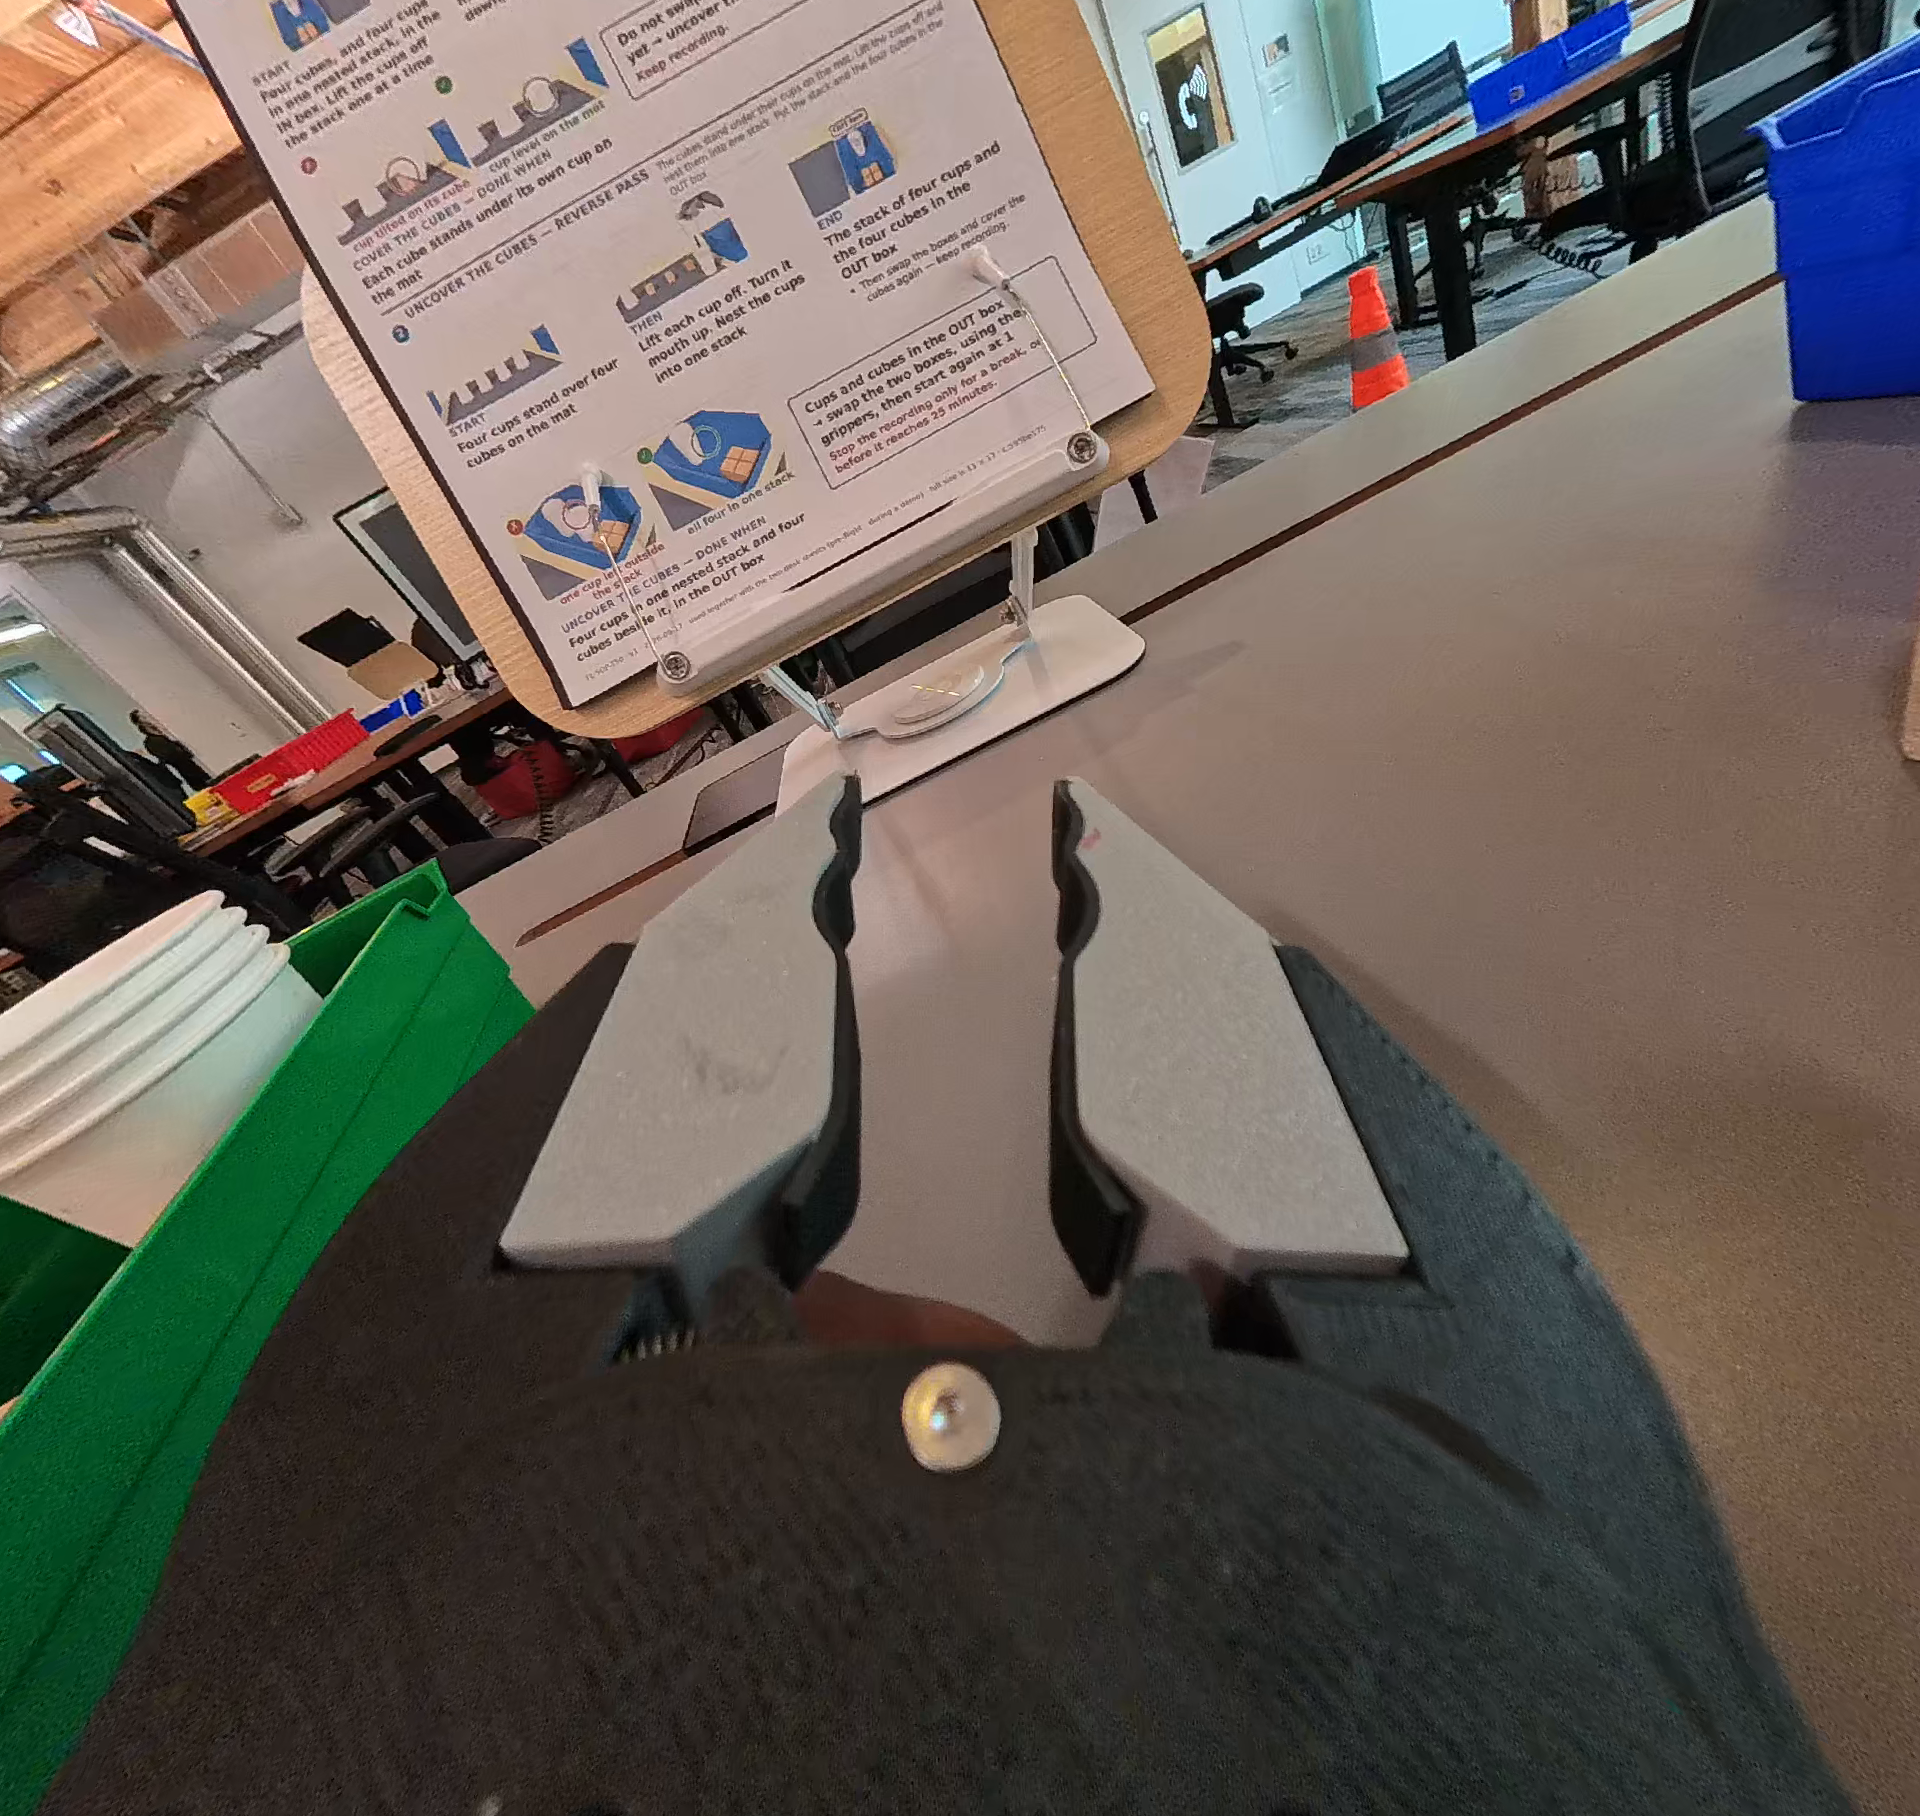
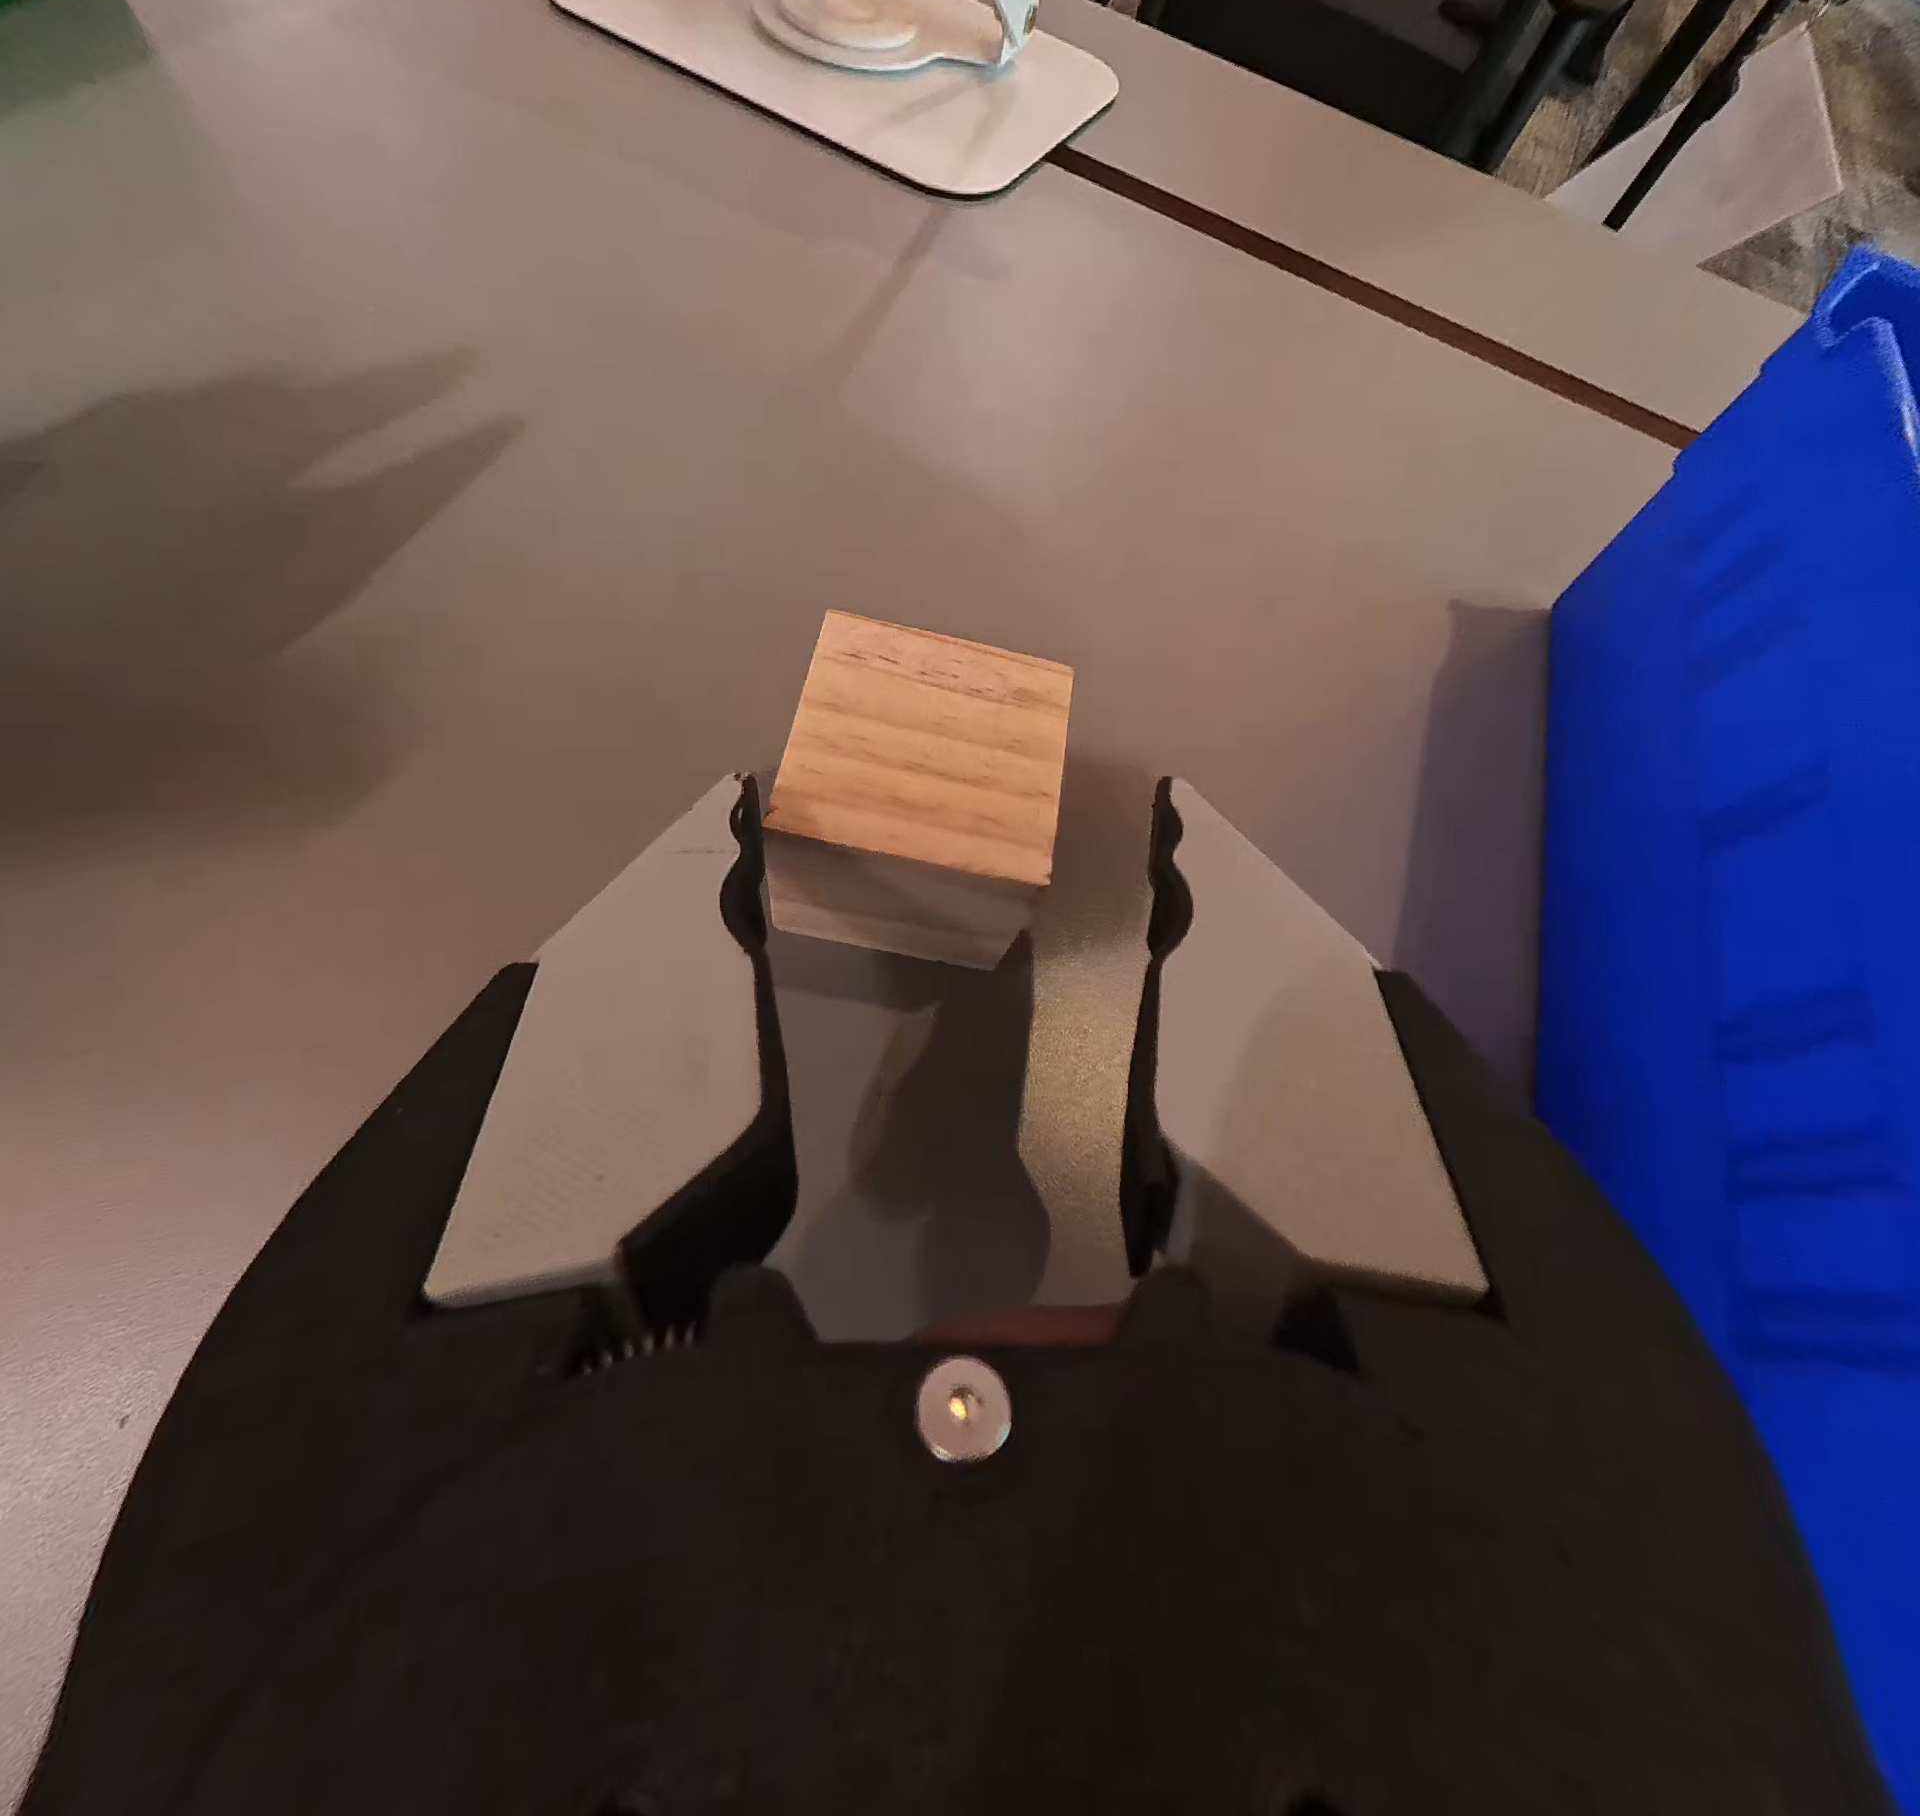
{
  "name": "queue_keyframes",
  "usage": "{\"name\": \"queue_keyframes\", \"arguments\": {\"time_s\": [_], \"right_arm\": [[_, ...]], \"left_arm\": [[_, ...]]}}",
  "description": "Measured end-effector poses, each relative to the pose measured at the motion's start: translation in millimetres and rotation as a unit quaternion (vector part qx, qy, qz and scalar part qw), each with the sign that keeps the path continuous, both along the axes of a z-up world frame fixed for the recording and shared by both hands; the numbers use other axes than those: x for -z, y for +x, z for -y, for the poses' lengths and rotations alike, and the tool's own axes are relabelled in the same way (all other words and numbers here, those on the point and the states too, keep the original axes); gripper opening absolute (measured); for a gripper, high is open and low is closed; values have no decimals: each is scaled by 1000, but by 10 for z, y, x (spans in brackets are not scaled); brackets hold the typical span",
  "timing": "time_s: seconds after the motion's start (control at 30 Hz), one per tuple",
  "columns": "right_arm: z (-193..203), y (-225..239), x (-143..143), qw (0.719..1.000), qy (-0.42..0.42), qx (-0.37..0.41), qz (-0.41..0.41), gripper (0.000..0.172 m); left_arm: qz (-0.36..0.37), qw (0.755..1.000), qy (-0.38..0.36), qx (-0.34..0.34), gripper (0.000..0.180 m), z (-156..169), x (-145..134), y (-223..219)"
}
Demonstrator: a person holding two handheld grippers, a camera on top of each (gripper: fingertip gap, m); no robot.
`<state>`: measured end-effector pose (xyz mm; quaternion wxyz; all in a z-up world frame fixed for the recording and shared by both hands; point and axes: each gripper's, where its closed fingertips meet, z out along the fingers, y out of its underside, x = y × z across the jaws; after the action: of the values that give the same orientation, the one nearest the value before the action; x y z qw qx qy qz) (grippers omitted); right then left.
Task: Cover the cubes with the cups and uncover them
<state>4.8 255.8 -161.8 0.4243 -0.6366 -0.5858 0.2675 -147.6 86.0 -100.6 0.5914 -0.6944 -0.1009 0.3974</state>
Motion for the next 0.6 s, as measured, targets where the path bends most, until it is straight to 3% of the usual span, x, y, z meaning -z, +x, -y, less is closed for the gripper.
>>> {"name": "queue_keyframes", "arguments": {"time_s": [0.07, 0.17, 0.37, 0.53, 0.6], "right_arm": [[-4, -25, 71, 1000, -2, 2, 14, 77], [72, -24, 247, 998, -28, -11, 53, 65], [146, 14, 263, 997, -60, -28, 50, 63], [159, 79, 256, 997, -46, -38, 49, 55], [97, 118, 203, 999, 0, -33, 40, 52]], "left_arm": [[-2, 1000, -1, -2, 35, 1, 0, -3], [-6, 1000, -2, -5, 35, 10, -3, -8], [-4, 1000, 1, -12, 34, 47, -7, -37], [11, 1000, 14, -15, 33, 85, -20, -75], [16, 1000, 19, -14, 33, 96, -26, -81]]}}
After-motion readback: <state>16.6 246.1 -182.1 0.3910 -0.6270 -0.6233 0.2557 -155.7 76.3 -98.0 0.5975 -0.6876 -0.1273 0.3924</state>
